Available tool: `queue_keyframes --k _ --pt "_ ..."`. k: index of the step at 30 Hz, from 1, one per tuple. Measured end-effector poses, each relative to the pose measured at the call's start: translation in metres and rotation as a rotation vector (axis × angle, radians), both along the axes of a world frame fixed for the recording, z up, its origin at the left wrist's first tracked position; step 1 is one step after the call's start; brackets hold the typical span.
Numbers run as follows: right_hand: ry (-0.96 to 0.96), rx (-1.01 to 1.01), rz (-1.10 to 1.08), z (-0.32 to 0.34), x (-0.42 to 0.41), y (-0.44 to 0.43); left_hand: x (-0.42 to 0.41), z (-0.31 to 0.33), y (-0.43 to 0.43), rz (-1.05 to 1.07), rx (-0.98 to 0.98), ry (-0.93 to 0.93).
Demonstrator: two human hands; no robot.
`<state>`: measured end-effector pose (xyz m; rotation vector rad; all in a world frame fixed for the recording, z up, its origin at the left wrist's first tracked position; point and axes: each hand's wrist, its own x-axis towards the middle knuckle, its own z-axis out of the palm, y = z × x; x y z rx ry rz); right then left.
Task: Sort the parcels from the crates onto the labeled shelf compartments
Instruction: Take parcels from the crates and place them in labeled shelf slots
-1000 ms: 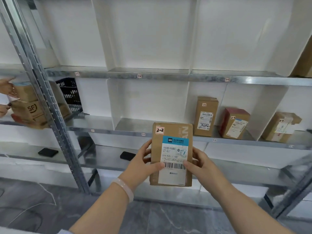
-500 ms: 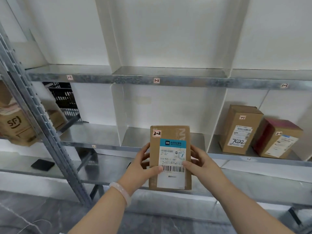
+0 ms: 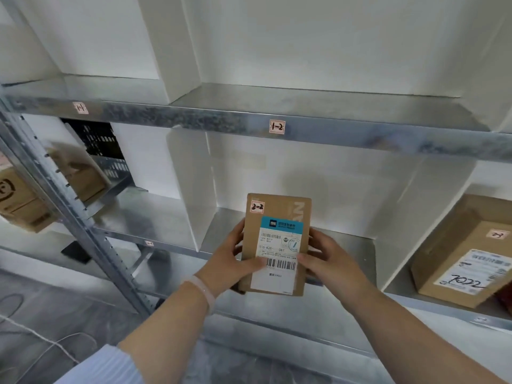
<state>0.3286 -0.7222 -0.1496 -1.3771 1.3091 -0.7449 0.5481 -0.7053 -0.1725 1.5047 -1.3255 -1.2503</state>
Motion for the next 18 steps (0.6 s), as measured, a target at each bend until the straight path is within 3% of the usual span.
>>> queue_keyframes --k 18 --pt "0.068 0.014 -0.084 -0.041 0.082 -0.090 0.071 -0.066 -0.102 0.025 -0.115 -0.039"
